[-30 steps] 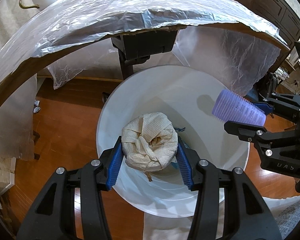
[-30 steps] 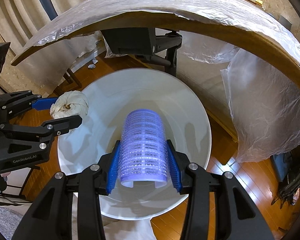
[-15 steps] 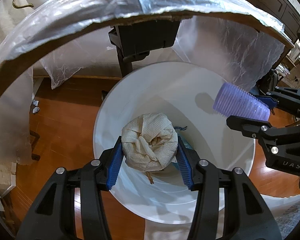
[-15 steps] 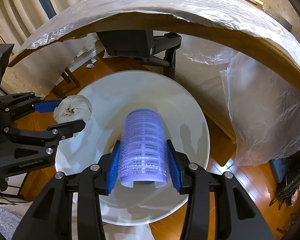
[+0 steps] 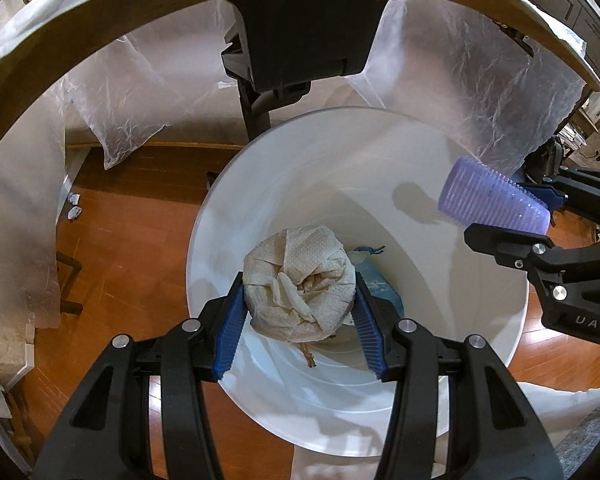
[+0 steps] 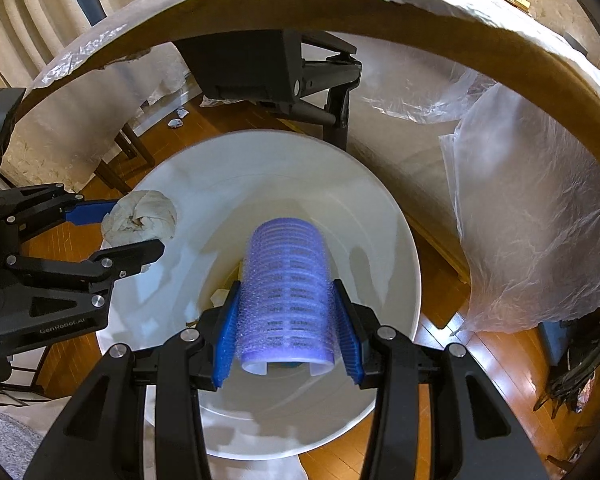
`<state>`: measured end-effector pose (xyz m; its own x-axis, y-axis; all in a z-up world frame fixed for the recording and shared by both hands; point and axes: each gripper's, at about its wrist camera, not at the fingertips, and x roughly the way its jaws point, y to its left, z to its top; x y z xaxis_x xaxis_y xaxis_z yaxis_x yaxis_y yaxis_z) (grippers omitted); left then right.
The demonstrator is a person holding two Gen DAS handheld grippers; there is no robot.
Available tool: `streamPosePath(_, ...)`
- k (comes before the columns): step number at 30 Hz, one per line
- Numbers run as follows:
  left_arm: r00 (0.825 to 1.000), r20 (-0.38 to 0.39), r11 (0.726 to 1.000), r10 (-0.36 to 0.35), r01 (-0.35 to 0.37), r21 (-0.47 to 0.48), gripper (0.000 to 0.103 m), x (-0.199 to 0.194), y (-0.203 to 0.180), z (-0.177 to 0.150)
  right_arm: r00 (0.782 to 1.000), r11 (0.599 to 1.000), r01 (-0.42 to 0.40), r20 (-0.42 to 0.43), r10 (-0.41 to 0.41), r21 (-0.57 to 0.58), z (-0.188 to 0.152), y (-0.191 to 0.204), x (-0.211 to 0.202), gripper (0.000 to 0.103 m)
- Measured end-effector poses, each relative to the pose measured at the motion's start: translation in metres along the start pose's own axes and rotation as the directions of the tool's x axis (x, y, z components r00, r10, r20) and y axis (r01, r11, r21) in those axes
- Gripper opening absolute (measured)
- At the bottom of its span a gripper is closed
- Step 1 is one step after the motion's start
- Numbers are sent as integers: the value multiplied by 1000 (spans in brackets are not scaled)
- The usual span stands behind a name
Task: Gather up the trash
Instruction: 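Open the left tool on the tissue while the right tool releases the purple roller, then raise both tools from the bin toward the table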
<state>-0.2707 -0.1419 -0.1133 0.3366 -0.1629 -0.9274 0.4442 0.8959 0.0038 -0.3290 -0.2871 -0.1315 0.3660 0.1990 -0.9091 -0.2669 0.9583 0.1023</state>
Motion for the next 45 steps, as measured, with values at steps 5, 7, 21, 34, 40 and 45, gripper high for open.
streamPosePath(5, 1000, -3, 1000, -1, 1, 0, 51, 0, 0, -1, 1000, 1000, 1, -2, -1, 4, 0, 0, 1, 43)
streamPosePath(7, 1000, -3, 1000, 1, -1, 2, 51, 0, -1, -1, 1000, 1000, 1, -3, -1, 4, -1, -1, 1, 43)
streamPosePath(21, 986, 142, 995, -84, 91, -45, 81, -64, 13, -10, 993, 998, 14, 117, -21, 60, -16, -10, -69, 76)
streamPosePath(34, 842, 539, 993, -14, 72, -88, 102, -195, 51, 76, 901, 999, 5, 433, -23, 42, 66, 0, -153, 99)
streamPosePath(40, 892, 447, 986, -73, 133, -104, 102, -154, 88, 139, 930, 999, -3, 368, -14, 47, 121, -4, -119, 99)
streamPosePath(45, 920, 375, 989, -110, 138, -49, 102, -121, 99, 173, 945, 998, 8, 324, -27, 60, 146, -9, -91, 99)
